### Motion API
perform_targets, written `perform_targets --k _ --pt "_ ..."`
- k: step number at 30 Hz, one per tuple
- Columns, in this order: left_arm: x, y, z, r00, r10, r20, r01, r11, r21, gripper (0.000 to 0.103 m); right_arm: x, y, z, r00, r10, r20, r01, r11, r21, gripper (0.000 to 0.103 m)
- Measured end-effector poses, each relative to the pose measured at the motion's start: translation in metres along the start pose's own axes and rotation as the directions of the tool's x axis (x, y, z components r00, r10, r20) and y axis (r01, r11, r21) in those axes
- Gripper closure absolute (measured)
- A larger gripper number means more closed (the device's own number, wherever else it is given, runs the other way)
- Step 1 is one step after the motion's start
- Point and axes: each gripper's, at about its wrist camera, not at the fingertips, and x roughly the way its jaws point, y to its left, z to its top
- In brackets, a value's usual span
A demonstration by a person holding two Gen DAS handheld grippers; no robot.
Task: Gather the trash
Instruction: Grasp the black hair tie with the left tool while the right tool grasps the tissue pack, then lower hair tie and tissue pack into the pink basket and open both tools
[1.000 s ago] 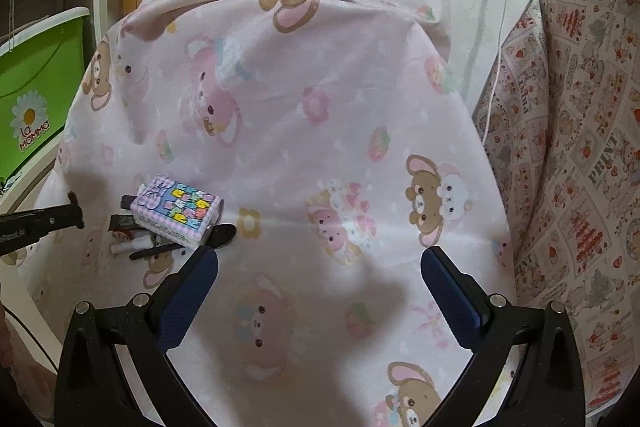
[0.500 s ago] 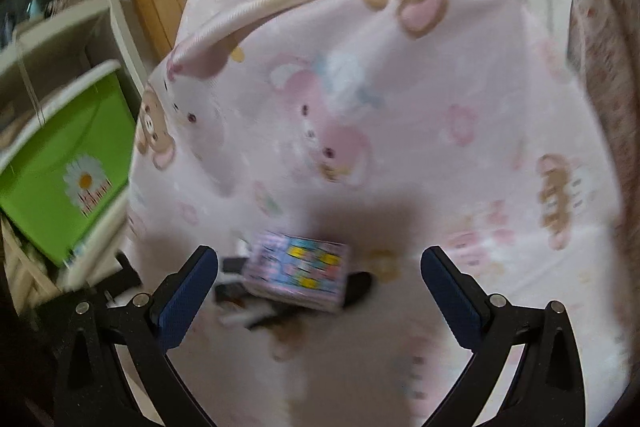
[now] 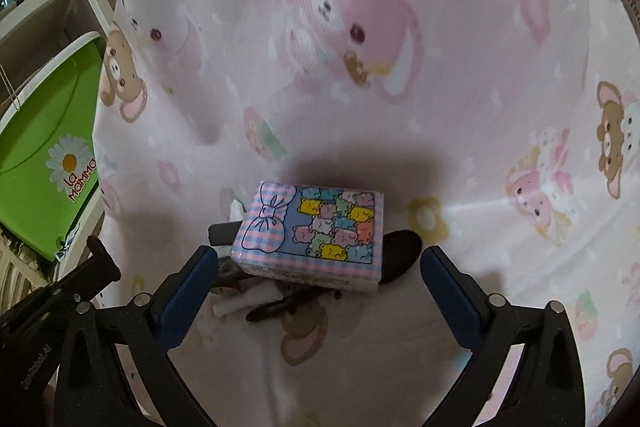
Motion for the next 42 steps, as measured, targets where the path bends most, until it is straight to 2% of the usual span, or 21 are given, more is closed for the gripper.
perform_targets --k 2,3,6,11,16,24,29,36,42 --pt "-0.001 0.001 0.000 1.000 -0.003 -0.001 0.003 1.000 -0.007 0.099 0.003 0.001 -0.002 1.000 0.013 -0.003 -0.013 1.000 0.012 0.016" --pt "0.000 0.001 0.000 1.000 -0.003 -0.003 0.003 1.000 -0.012 0.099 0.007 0.003 -0.002 1.000 0.018 -0.012 -0.018 1.000 0.014 0.024" --pt "0.002 0.002 0.000 1.000 -0.009 -0.012 0.008 1.000 -0.027 0.099 0.010 0.008 -0.001 0.999 0.033 -0.021 -0.032 0.999 0.013 0.027" --pt "-0.001 0.003 0.000 1.000 -0.010 -0.006 0.010 1.000 -0.026 0.099 -0.003 0.015 -0.005 0.999 0.039 0.012 -0.038 0.999 -0.035 0.028" --pt "-0.007 0.003 0.000 1.000 -0.014 0.008 0.014 1.000 -0.026 0.099 -0.033 0.028 -0.012 0.996 0.003 0.086 0.010 0.988 -0.154 0.028" --pt "-0.026 -0.005 -0.008 0.999 -0.029 0.033 0.029 1.000 0.007 0.099 -0.081 0.039 -0.022 0.984 0.012 0.179 0.037 0.964 -0.265 0.028" --pt "-0.042 -0.009 -0.024 0.999 -0.004 0.053 0.002 0.999 0.045 0.099 -0.104 0.031 -0.029 0.981 0.018 0.195 0.036 0.963 -0.267 0.028" --pt "-0.062 -0.010 -0.046 0.998 -0.050 0.043 0.049 0.998 0.033 0.099 -0.138 0.024 -0.041 0.974 0.039 0.222 0.027 0.957 -0.287 0.028" --pt "-0.085 -0.016 -0.060 0.995 -0.057 0.084 0.049 0.995 0.091 0.099 -0.162 0.028 -0.064 0.971 0.041 0.234 0.041 0.942 -0.334 0.028"
